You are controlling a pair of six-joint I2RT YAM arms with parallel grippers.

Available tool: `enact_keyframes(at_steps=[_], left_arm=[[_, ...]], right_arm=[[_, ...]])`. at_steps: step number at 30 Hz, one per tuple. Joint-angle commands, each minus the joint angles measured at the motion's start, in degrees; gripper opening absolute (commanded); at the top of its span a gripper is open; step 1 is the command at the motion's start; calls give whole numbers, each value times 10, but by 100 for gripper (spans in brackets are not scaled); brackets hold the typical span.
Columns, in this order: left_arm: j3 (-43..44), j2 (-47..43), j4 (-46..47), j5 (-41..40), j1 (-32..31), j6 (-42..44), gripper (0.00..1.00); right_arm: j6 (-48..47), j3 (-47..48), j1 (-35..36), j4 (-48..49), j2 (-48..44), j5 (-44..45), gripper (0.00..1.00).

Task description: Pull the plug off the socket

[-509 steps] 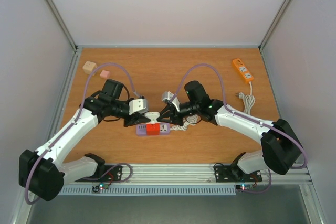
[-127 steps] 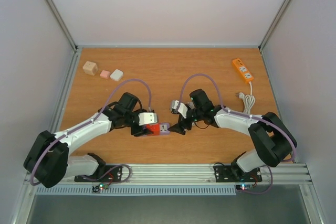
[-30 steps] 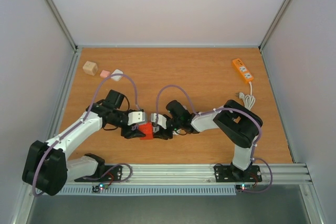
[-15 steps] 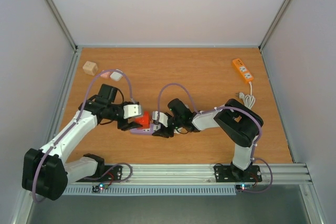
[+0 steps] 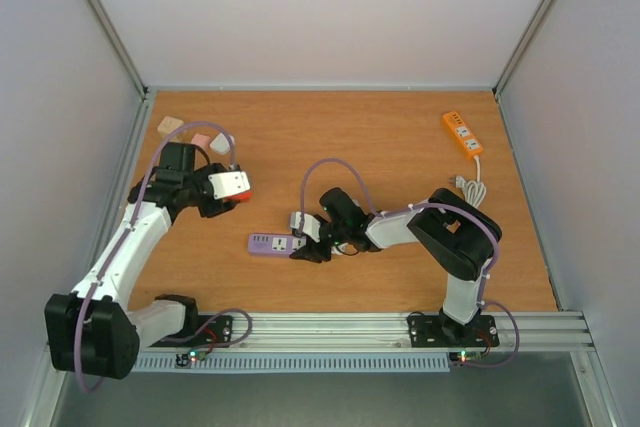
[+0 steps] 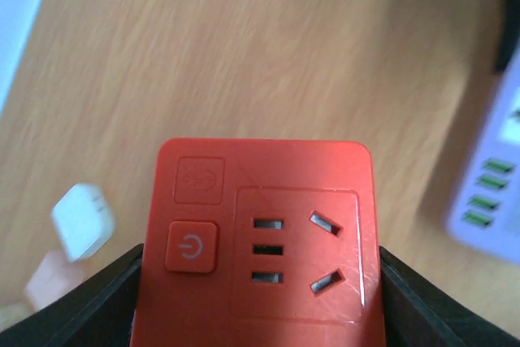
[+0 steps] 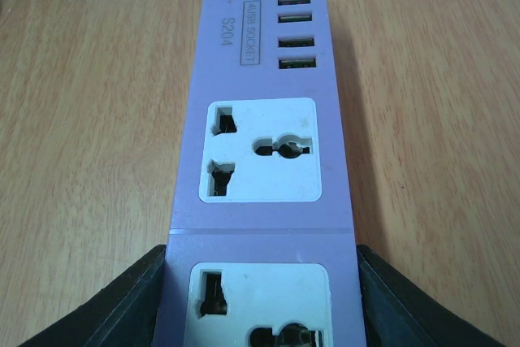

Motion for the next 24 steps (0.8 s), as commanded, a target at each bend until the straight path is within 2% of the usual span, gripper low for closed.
enact_keyframes(at_steps=[1, 8, 24], left_arm=[[16, 13, 67, -125, 14, 42, 22], [-16, 40, 165, -295, 23, 120, 23], [-50, 190, 424, -493, 53, 265, 25]], right_arm=[[1, -2, -9, -21, 4, 12, 31], [2, 1, -9, -26, 7, 12, 32], [3, 5, -9, -33, 8, 18, 33]])
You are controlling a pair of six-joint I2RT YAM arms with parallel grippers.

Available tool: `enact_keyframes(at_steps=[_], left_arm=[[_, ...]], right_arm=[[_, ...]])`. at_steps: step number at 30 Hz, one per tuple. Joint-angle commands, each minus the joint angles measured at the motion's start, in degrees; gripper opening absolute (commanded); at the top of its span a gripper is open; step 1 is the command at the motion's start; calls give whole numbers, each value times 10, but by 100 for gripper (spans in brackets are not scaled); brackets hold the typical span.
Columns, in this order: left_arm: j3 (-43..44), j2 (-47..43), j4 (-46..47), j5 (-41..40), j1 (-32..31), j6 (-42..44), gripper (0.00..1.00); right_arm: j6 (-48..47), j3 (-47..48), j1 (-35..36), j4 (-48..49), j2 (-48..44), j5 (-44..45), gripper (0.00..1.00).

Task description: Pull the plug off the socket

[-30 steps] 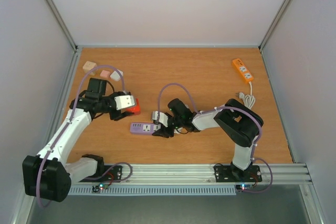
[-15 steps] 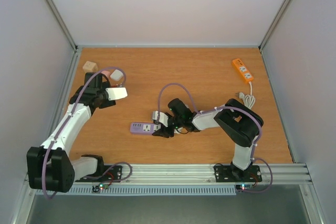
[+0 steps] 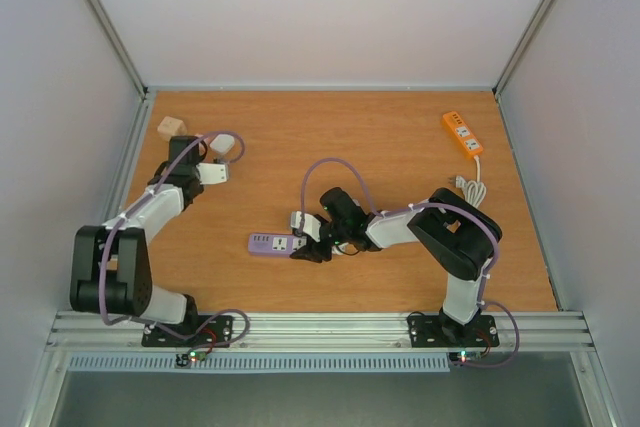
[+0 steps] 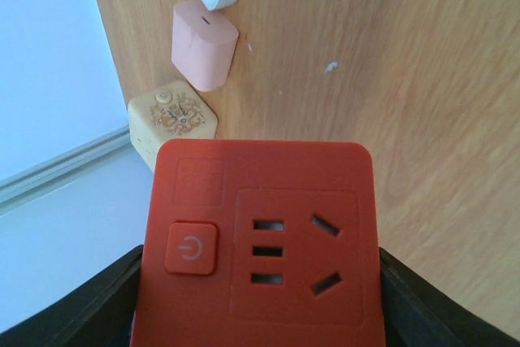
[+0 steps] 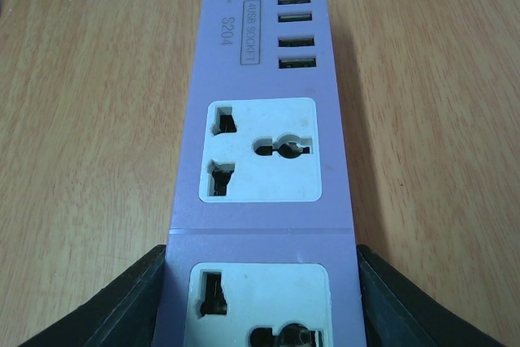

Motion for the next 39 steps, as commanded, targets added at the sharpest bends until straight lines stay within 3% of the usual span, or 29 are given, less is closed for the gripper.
enact_keyframes(at_steps=[1, 15, 19, 34, 39], left_arm=[[-8, 30, 139, -74, 3, 55, 25], [-38, 159, 332, -168, 3, 125, 28], [-40, 180, 347, -180, 4, 134, 32], [-34, 162, 225, -163, 3, 60, 58], [-29, 147, 186, -153, 3, 42, 73]], right_arm=[[3, 5, -7, -30, 8, 19, 33], [7, 13, -6, -39, 13, 22, 33], [7, 13, -6, -39, 13, 24, 34], [10, 15, -7, -40, 15, 30, 38], [10, 16, -6, -41, 15, 31, 38]])
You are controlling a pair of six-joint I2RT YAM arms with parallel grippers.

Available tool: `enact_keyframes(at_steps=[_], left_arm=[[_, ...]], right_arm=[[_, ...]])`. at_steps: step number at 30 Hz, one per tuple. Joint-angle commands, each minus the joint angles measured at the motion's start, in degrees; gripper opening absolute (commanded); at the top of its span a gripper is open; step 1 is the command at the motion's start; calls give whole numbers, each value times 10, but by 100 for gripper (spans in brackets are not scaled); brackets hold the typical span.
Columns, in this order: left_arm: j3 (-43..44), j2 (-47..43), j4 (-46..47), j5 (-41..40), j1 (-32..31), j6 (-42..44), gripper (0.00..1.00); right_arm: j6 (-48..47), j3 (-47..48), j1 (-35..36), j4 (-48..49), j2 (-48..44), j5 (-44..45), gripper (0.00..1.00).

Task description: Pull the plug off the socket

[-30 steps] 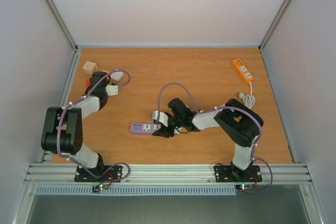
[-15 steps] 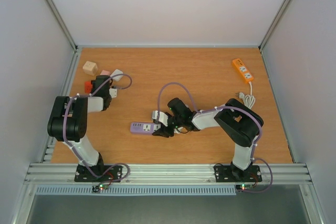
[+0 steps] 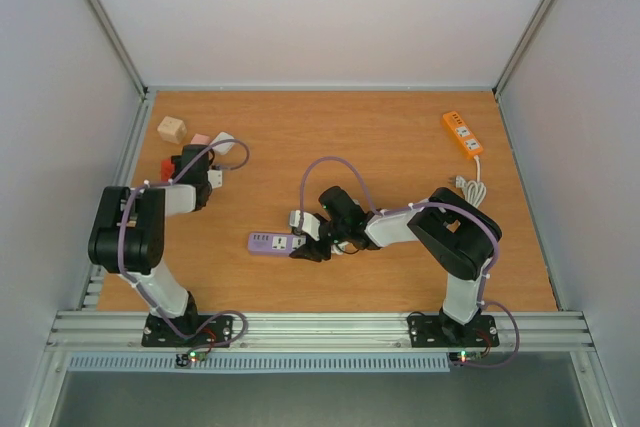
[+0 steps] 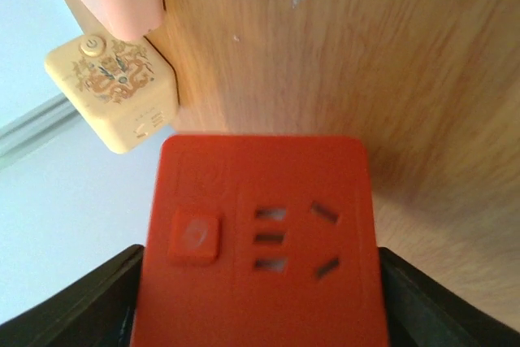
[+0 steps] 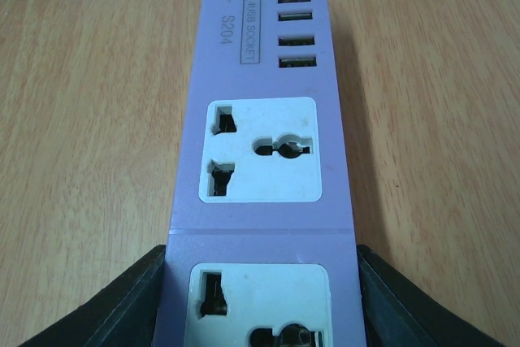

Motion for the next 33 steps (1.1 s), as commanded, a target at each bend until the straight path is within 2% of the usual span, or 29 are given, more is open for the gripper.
enact_keyframes(at_steps=[1, 8, 11, 16, 20, 26, 33], left_arm=[[10, -27, -57, 12, 3, -28, 75], [30, -58, -133, 39, 3, -60, 84], [53, -75, -209, 68, 4, -94, 85], [78, -102, -283, 120, 4, -132, 91], [108, -122, -345, 161, 4, -169, 99], [137, -154, -398, 231, 5, -224, 100], [161, -202, -440, 364, 5, -359, 100]], right_arm=[[6, 6, -6, -27, 14, 27, 39], [5, 7, -6, -28, 13, 25, 39], [5, 7, -6, -28, 11, 24, 39], [4, 7, -6, -30, 9, 24, 42], [3, 7, -6, -31, 8, 23, 48], [2, 7, -6, -34, 5, 21, 60], [8, 12, -6, -41, -5, 25, 72]])
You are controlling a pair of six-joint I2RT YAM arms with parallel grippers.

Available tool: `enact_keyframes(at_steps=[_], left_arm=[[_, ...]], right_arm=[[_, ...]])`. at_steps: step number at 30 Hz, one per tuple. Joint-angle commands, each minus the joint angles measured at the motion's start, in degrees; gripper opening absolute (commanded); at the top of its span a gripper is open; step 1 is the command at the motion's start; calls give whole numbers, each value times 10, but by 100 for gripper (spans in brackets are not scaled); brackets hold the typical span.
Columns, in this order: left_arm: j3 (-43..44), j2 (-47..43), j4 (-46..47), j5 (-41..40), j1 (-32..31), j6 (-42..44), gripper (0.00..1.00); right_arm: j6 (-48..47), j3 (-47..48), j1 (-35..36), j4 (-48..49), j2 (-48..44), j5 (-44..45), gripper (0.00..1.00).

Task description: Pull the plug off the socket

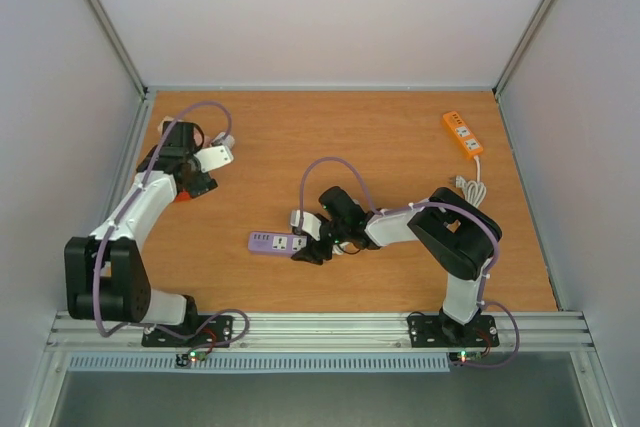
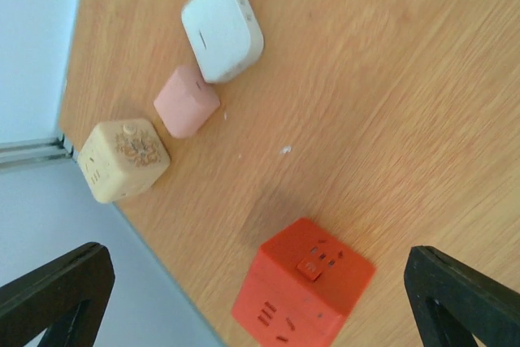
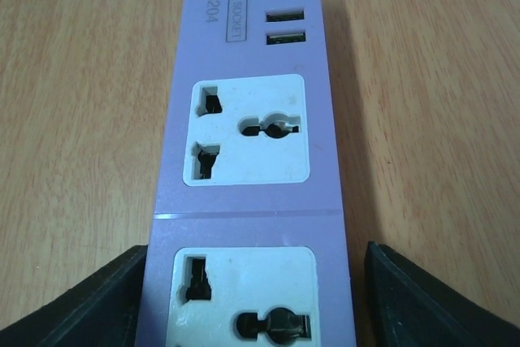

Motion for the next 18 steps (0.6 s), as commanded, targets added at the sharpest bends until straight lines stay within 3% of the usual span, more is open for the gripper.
enact_keyframes(at_steps=[1, 10, 18], left_arm=[[17, -40, -29, 116, 2, -112, 100], [-16, -95, -4, 208, 3, -244, 100], [-56, -123, 47, 223, 3, -310, 100]], right_arm=[[7, 12, -5, -26, -5, 16, 74], [11, 61, 11, -91, 4, 65, 83], [25, 106, 19, -138, 11, 105, 73]])
